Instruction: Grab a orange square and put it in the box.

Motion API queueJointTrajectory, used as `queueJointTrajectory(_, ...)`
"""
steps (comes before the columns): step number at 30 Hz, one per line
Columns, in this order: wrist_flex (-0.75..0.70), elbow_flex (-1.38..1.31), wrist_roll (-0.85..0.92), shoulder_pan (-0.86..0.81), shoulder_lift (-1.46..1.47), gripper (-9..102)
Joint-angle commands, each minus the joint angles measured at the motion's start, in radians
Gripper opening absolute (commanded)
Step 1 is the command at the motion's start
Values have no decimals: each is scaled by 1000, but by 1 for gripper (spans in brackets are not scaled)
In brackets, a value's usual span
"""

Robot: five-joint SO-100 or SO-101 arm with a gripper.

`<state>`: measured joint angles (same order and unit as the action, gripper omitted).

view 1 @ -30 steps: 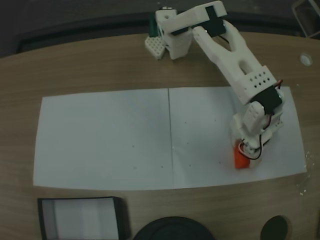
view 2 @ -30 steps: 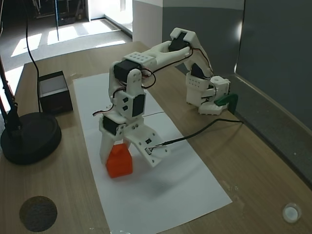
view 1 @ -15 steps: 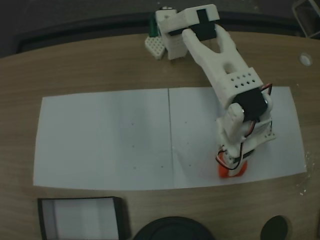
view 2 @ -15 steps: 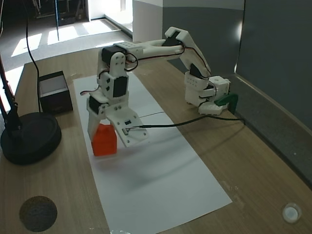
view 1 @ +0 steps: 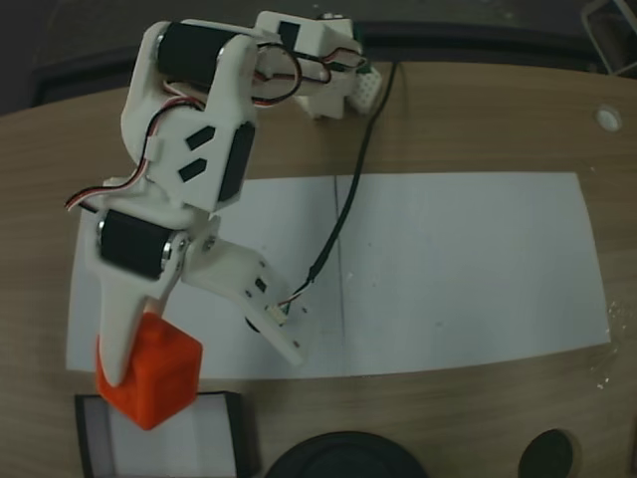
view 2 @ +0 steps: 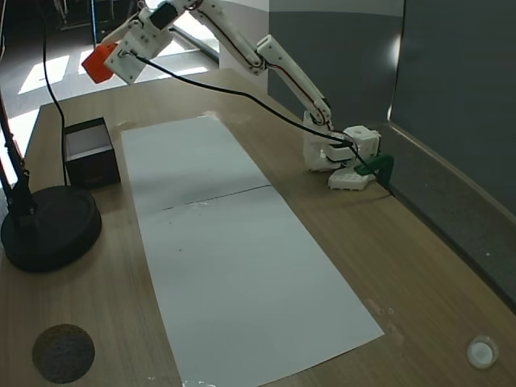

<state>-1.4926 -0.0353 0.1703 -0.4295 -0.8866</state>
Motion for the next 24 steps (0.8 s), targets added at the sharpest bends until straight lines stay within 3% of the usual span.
queueJointTrajectory(1,52,-44,-3,-18,23,10)
queueJointTrajectory(14,258,-49,-5,-15,299,11)
queueJointTrajectory(24,313,-48,-3,-12,354,13)
